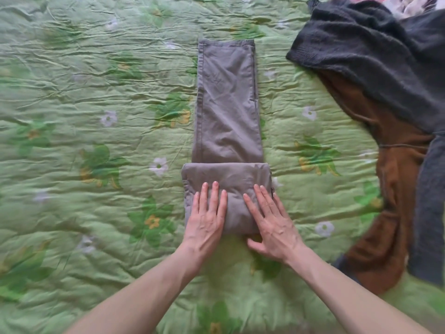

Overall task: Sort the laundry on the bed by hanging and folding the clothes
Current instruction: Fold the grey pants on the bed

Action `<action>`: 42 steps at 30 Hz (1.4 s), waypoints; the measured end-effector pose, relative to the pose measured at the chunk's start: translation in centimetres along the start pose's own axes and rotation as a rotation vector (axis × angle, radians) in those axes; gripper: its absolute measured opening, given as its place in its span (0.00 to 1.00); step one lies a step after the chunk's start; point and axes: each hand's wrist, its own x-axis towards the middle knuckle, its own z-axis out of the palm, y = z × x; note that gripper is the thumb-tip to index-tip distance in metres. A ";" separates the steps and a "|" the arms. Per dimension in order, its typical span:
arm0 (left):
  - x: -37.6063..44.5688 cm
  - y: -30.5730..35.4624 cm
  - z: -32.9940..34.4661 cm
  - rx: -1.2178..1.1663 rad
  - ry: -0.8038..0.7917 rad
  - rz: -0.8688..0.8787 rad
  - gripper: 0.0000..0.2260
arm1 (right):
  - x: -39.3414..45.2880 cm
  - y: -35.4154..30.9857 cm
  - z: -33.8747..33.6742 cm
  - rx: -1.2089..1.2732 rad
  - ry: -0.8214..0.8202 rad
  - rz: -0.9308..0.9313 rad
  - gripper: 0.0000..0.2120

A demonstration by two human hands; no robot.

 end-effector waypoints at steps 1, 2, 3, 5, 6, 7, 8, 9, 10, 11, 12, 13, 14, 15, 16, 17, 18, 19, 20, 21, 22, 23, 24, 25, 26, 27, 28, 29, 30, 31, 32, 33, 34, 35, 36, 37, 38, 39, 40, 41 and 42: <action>-0.2 0.1 -0.3 0.008 0.006 -0.008 0.28 | -0.3 -0.1 -0.3 -0.003 -0.015 0.016 0.56; -0.3 0.0 -0.7 0.016 0.001 -0.019 0.28 | -0.6 -0.3 -0.6 0.005 -0.011 0.038 0.55; -0.4 -0.1 -1.0 0.016 -0.014 -0.034 0.30 | -0.7 -0.6 -0.9 0.016 0.008 0.061 0.54; -0.3 -0.3 -1.9 -0.038 -0.098 -0.043 0.34 | -0.9 -1.1 -1.4 0.038 0.068 0.097 0.51; -0.2 -0.6 -2.6 -0.086 -0.145 -0.033 0.35 | -1.0 -1.4 -1.6 0.057 0.101 0.109 0.50; -0.3 -1.0 -3.4 -0.125 -0.167 -0.014 0.35 | -1.1 -1.5 -1.8 0.084 0.134 0.119 0.48; -0.5 -1.4 -4.1 -0.158 -0.157 0.012 0.33 | -1.4 -1.6 -2.0 0.111 0.167 0.127 0.47; -0.8 -2.1 -4.8 -0.207 -0.129 0.048 0.31 | -1.8 -1.5 -2.1 0.133 0.203 0.130 0.45; -1.3 -2.8 -5.5 -0.271 -0.099 0.088 0.30 | -2.3 -1.3 -2.4 0.152 0.238 0.126 0.43; -1.7 -3.7 -6.1 -0.340 -0.081 0.126 0.30 | -2.7 -1.1 -2.7 0.171 0.269 0.114 0.40; -2.3 -4.7 -6.6 -0.402 -0.068 0.154 0.28 | -3.1 -0.8 -3.1 0.188 0.297 0.095 0.38; -2.8 -5.6 -7.0 -0.445 -0.050 0.174 0.27 | -3.5 -0.6 -3.5 0.201 0.321 0.077 0.36; -3.3 -6.4 -7.2 -0.471 -0.030 0.186 0.27 | -3.9 -0.4 -4.0 0.215 0.337 0.060 0.34; -3.9 -7.1 -7.4 -0.494 -0.011 0.188 0.26 | -4.4 -0.3 -4.4 0.229 0.348 0.043 0.33; -4.5 -7.6 -7.4 -0.520 0.003 0.183 0.26 | -5.0 -0.2 -4.7 0.247 0.354 0.023 0.32; -5.2 -8.0 -7.4 -0.555 0.024 0.175 0.25 | -5.6 -0.1 -5.0 0.270 0.363 0.003 0.30; -5.8 -8.3 -7.2 -0.604 0.047 0.164 0.23 | -6.3 -0.1 -5.3 0.306 0.377 -0.011 0.28; -6.5 -8.5 -7.0 -0.675 0.074 0.145 0.21 | -6.9 -0.1 -5.7 0.354 0.398 -0.016 0.24; -7.2 -8.6 -6.7 -0.766 0.104 0.118 0.19 | -7.5 -0.1 -6.2 0.411 0.423 -0.008 0.20; -8.0 -8.5 -6.5 -0.869 0.128 0.085 0.17 | -8.0 -0.4 -6.7 0.472 0.446 0.010 0.16; -8.7 -8.5 -6.4 -0.972 0.142 0.050 0.15 | -8.4 -0.7 -7.1 0.535 0.471 0.031 0.14; -9.3 -8.4 -6.2 -1.072 0.144 0.018 0.13 | -8.9 -1.1 -7.4 0.598 0.500 0.054 0.13; -9.6 -8.4 -6.2 -1.166 0.131 -0.014 0.14 | -9.2 -1.5 -7.6 0.656 0.529 0.083 0.14; -9.8 -8.5 -6.2 -1.255 0.104 -0.042 0.16 | -9.5 -1.8 -7.6 0.716 0.549 0.125 0.17; -9.7 -8.8 -6.3 -1.336 0.070 -0.064 0.18 | -9.7 -2.1 -7.6 0.779 0.554 0.184 0.20; -9.4 -9.0 -6.4 -1.401 0.048 -0.089 0.20 | -9.6 -2.2 -7.5 0.851 0.545 0.258 0.24; -8.9 -9.3 -6.4 -1.440 0.039 -0.125 0.20 | -9.2 -2.3 -7.2 0.926 0.529 0.338 0.28; -8.3 -9.5 -6.4 -1.468 0.038 -0.172 0.19 | -8.5 -2.4 -6.9 1.006 0.511 0.417 0.32; -7.5 -9.5 -6.3 -1.493 0.042 -0.230 0.18 | -7.6 -2.4 -6.5 1.085 0.494 0.492 0.34; -6.6 -9.4 -6.1 -1.520 0.050 -0.290 0.16 | -6.6 -2.5 -6.2 1.157 0.479 0.566 0.33; -5.7 -9.2 -5.7 -1.525 0.065 -0.343 0.14 | -5.4 -2.6 -5.7 1.209 0.466 0.644 0.30; -4.9 -9.0 -5.2 -1.505 0.090 -0.383 0.11 | -4.3 -2.8 -5.2 1.259 0.442 0.715 0.28; -4.0 -8.7 -4.7 -1.471 0.117 -0.414 0.09 | -3.2 -3.0 -4.4 1.289 0.401 0.763 0.29; -3.2 -8.4 -4.2 -1.453 0.140 -0.441 0.08 | -2.2 -3.2 -3.6 1.287 0.333 0.792 0.31; -2.6 -8.1 -3.8 -1.463 0.152 -0.466 0.08 | -1.4 -3.4 -2.8 1.251 0.257 0.814 0.31; -2.0 -7.9 -3.3 -1.492 0.150 -0.485 0.10 | -0.7 -3.7 -2.1 1.205 0.210 0.839 0.29; -1.6 -7.6 -2.8 -1.521 0.133 -0.500 0.11 | -0.1 -3.8 -1.5 1.147 0.197 0.865 0.27; -1.4 -7.4 -2.2 -1.540 0.108 -0.515 0.13 | 0.6 -3.7 -1.0 1.086 0.202 0.884 0.26; -1.4 -7.3 -1.4 -1.548 0.076 -0.535 0.15 | 1.3 -3.5 -0.7 1.023 0.211 0.890 0.26; -1.4 -7.4 -0.7 -1.548 0.040 -0.559 0.15 | 2.0 -3.3 -0.5 0.953 0.210 0.887 0.28; -1.5 -7.4 0.0 -1.538 0.009 -0.582 0.14 | 2.6 -3.2 -0.4 0.881 0.198 0.882 0.30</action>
